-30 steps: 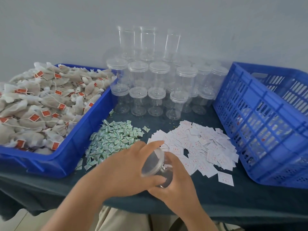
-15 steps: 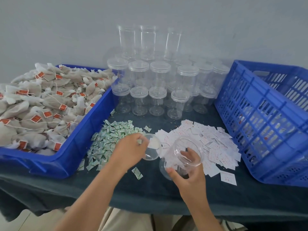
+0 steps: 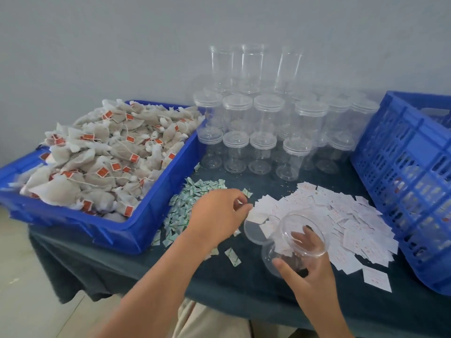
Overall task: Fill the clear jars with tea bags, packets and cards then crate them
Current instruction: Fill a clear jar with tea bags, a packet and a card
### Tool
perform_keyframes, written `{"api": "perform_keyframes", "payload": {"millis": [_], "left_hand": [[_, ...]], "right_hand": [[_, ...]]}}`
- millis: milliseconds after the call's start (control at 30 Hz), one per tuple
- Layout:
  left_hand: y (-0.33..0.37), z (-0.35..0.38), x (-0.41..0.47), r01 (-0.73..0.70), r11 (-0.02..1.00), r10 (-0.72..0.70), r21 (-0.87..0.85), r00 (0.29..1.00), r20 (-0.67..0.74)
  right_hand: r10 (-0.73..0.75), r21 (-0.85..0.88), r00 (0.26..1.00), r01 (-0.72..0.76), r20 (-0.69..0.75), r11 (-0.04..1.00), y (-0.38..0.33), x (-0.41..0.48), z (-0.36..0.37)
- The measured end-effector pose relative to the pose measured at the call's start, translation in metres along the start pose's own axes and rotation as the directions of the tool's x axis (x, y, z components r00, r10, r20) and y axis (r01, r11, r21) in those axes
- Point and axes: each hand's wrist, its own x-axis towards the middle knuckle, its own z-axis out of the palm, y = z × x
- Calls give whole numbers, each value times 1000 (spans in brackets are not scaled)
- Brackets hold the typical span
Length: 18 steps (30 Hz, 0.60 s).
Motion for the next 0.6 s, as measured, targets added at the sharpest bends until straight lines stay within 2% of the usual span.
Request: {"api": "perform_keyframes", "payload": {"millis": [167, 233, 300, 333, 367, 433, 500, 600], "left_hand": [[-31, -81, 6, 46, 996, -27, 75, 970, -241], [-60, -112, 19, 186, 974, -145, 129, 950, -277], [-91, -136, 36, 355, 878, -311, 321, 933, -180], [-104, -141, 42, 384, 824, -381, 417, 920, -93], [-113, -143, 47, 379, 800, -431, 466, 902, 6], [-126, -136, 52, 325, 831, -443, 452, 877, 183], [-138, -125, 53, 266, 859, -374, 437, 909, 183], [-148, -120, 52, 290, 876, -330, 385, 943, 39]], "right_hand": [[-102, -24, 986, 106, 131, 994, -20, -3, 42], [-114, 11, 984, 113, 138, 993, -21, -3, 58], [-91, 46, 986, 86, 137, 995, -16, -2, 68], [-74, 52, 988, 68, 136, 996, -12, 0, 69], [-66, 58, 989, 59, 135, 997, -8, 1, 69], [-45, 104, 992, 33, 120, 994, 0, 5, 65], [-9, 181, 995, -9, 96, 983, 4, 8, 61], [17, 296, 996, -44, 92, 954, 4, 13, 59]]}}
